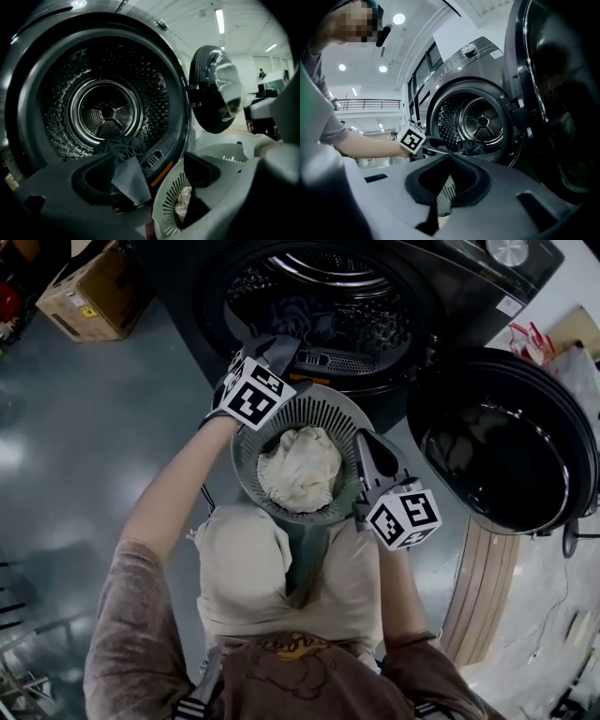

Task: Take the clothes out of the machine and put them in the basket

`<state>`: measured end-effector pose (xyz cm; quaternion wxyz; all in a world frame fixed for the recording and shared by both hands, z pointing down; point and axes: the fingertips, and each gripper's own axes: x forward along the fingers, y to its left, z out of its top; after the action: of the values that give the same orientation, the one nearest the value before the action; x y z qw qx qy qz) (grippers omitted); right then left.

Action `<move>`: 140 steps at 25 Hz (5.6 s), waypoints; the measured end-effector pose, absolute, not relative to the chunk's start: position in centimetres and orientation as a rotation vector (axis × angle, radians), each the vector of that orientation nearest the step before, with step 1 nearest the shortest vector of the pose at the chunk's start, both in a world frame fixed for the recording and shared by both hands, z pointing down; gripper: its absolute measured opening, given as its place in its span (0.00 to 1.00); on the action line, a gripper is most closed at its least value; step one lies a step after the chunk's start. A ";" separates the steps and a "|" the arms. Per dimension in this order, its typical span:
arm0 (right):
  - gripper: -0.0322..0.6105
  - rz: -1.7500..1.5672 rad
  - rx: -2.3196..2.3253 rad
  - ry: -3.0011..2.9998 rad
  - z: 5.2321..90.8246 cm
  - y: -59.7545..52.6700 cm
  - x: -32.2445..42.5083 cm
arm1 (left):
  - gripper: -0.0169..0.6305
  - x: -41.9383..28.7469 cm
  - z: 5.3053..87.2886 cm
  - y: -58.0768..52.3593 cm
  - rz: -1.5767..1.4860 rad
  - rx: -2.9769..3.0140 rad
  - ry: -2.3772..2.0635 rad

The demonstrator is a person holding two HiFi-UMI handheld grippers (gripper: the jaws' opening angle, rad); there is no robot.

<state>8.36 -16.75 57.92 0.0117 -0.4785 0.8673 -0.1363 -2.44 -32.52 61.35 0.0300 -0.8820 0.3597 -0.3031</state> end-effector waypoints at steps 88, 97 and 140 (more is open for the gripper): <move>0.05 -0.408 -1.548 2.732 57.8 -16.0 8.5 | 0.64 -2.6 60.5 -38.0 -0.746 -2.923 1.410; 0.05 -0.416 -1.606 2.699 57.7 -16.3 9.0 | 0.68 -3.4 65.0 -46.5 -1.066 -2.836 1.573; 0.05 -0.375 -1.578 2.698 56.5 -16.8 11.4 | 0.24 1.7 54.9 -12.6 -0.678 -3.394 0.663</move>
<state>11.35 -16.82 56.55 -0.0032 -0.5012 0.8571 -0.1193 1.72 -12.58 54.93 -0.1901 -0.9455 0.1847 -0.1889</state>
